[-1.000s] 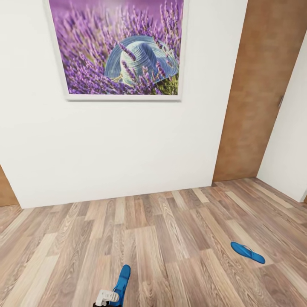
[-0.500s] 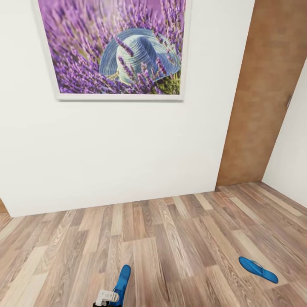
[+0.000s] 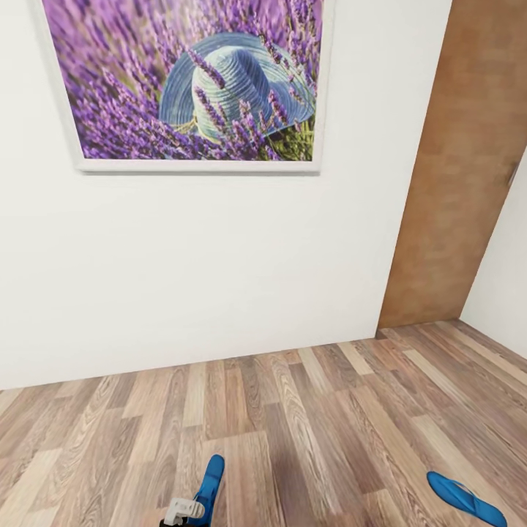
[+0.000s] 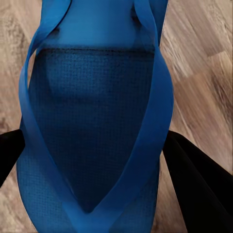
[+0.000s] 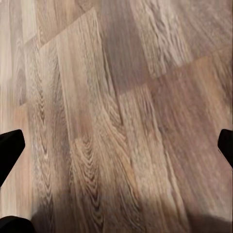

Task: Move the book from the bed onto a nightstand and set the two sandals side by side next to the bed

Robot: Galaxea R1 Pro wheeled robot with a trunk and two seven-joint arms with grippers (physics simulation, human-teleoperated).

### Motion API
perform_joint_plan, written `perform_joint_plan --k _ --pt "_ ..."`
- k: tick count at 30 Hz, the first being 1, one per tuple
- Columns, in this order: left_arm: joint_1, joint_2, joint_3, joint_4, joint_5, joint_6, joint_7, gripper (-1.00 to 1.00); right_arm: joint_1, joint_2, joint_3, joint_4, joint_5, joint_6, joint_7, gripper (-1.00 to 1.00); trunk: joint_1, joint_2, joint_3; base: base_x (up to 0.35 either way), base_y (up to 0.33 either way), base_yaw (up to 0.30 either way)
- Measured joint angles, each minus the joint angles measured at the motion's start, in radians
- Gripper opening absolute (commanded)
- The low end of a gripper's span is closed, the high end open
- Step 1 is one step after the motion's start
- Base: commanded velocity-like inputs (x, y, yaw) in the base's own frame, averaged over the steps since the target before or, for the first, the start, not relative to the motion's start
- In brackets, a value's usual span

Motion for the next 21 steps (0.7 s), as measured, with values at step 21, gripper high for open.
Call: perform_joint_plan --k 21 --pt "0.0 0.0 0.0 0.0 0.0 0.0 0.0 -1.0 0.0 0.0 0.0 0.0 0.0 -0.001 -0.001 1.0 0.0 0.0 0.0 0.326 0.0 -0.091"
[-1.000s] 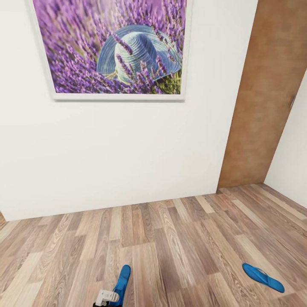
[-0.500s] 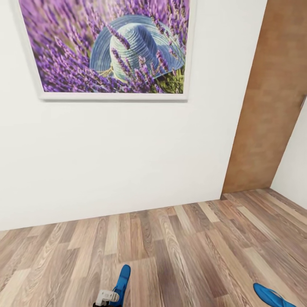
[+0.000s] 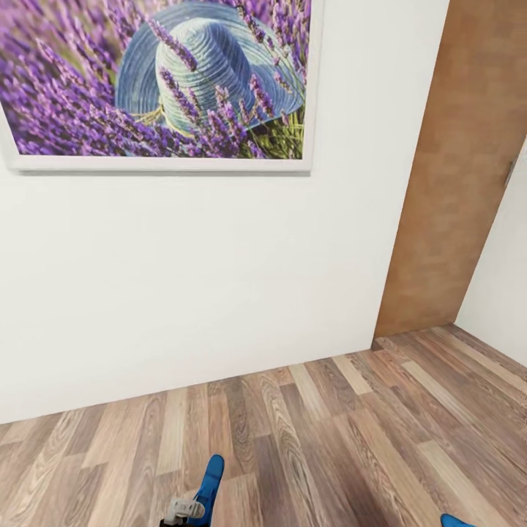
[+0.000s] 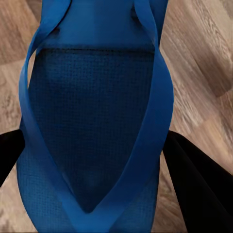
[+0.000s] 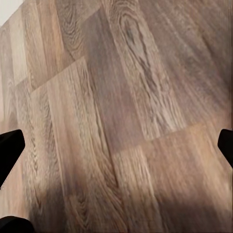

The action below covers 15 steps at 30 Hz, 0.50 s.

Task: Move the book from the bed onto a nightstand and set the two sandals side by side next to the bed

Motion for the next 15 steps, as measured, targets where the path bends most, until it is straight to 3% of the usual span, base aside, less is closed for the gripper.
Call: perform_joint_plan --k 15 --pt "0.0 0.0 0.0 0.0 0.0 0.0 0.0 -1.0 0.0 0.0 0.001 0.0 0.0 0.0 0.001 1.0 0.0 0.0 0.0 0.307 0.009 -0.022"
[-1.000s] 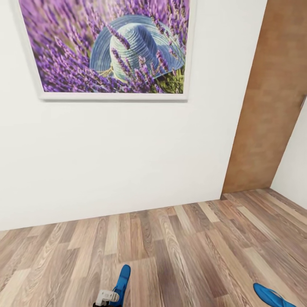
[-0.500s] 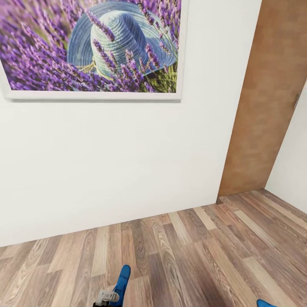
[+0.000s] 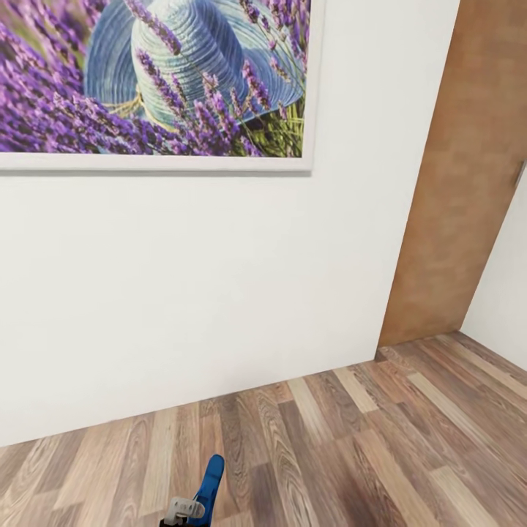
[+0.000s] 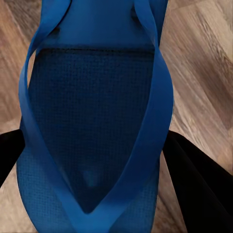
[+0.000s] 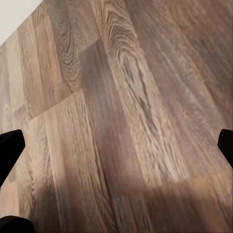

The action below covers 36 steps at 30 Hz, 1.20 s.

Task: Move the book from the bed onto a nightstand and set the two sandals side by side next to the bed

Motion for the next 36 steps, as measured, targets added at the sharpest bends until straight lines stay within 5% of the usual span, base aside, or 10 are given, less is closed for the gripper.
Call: perform_joint_plan --k 21,36 --pt "0.0 0.001 0.0 0.0 0.001 0.0 0.002 -1.0 0.0 0.0 -0.001 0.0 0.0 0.0 0.0 1.0 0.0 0.0 0.0 0.275 0.133 -0.01" --pt "0.0 0.001 0.001 0.0 0.002 0.0 0.002 -1.0 0.0 0.0 -0.002 0.0 0.0 -0.02 -0.002 1.0 0.0 0.0 0.0 0.033 0.01 -0.195"
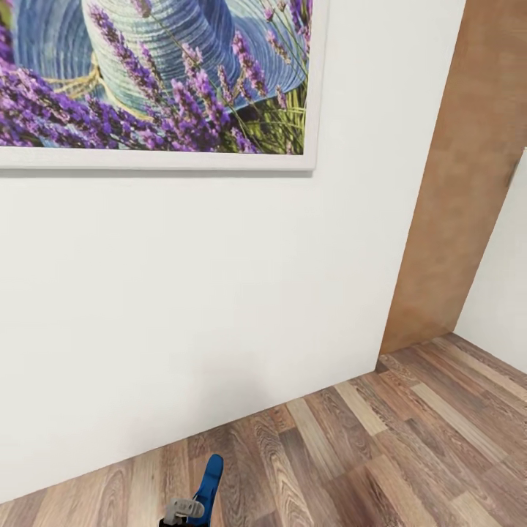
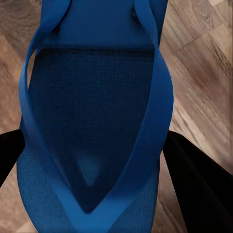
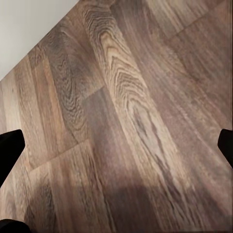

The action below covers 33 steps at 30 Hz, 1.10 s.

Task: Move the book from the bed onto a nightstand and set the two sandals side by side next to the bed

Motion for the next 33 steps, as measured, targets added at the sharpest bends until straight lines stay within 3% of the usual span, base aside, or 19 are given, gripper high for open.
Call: perform_joint_plan --k 18,33 --pt "0.0 0.0 0.0 0.0 0.0 0.0 0.0 -1.0 0.0 0.0 0.0 0.0 0.0 -0.004 0.001 1.0 0.0 0.0 0.0 0.011 0.0 -0.182" --pt "0.0 0.002 0.0 0.0 0.0 0.0 0.0 -1.0 0.0 0.0 0.0 0.0 0.0 -0.004 0.002 1.0 -0.001 0.0 0.0 0.291 0.0 -0.006"
